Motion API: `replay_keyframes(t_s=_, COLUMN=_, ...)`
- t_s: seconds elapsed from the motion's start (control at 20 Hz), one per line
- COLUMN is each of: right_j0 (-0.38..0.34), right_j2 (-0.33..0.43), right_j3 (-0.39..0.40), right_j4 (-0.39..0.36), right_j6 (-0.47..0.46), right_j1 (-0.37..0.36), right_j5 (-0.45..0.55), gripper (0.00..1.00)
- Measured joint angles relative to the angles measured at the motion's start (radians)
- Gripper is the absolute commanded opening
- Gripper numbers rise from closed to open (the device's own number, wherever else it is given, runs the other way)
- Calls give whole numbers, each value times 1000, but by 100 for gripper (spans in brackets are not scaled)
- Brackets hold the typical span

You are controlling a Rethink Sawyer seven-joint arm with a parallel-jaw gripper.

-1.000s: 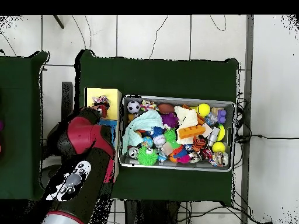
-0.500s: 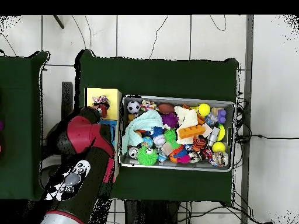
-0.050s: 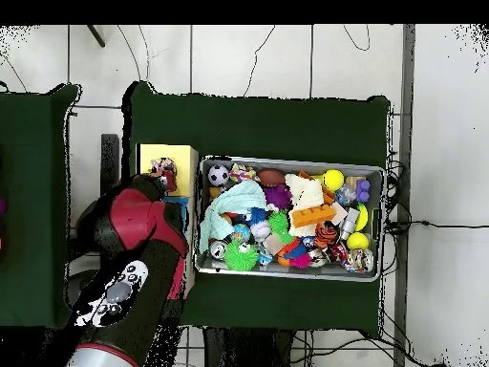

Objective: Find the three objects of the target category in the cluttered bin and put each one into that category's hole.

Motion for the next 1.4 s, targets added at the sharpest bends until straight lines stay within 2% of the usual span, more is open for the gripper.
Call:
replay_keyframes(t_s=0.95, right_j0=-2, right_j2=-1, right_j3=-2, right_j4=0, right_j6=0, right_j1=1, right_j5=5, gripper=100)
replay_keyframes(t_s=1.0, right_j0=-2, right_j2=0, right_j3=-2, right_j4=-1, right_j6=0, right_j1=2, right_j5=7, gripper=0)
replay_keyframes(t_s=1.4, right_j0=-2, right_j2=-1, right_j3=-4, right_j4=0, right_j6=0, right_j1=7, right_j5=11, gripper=0)
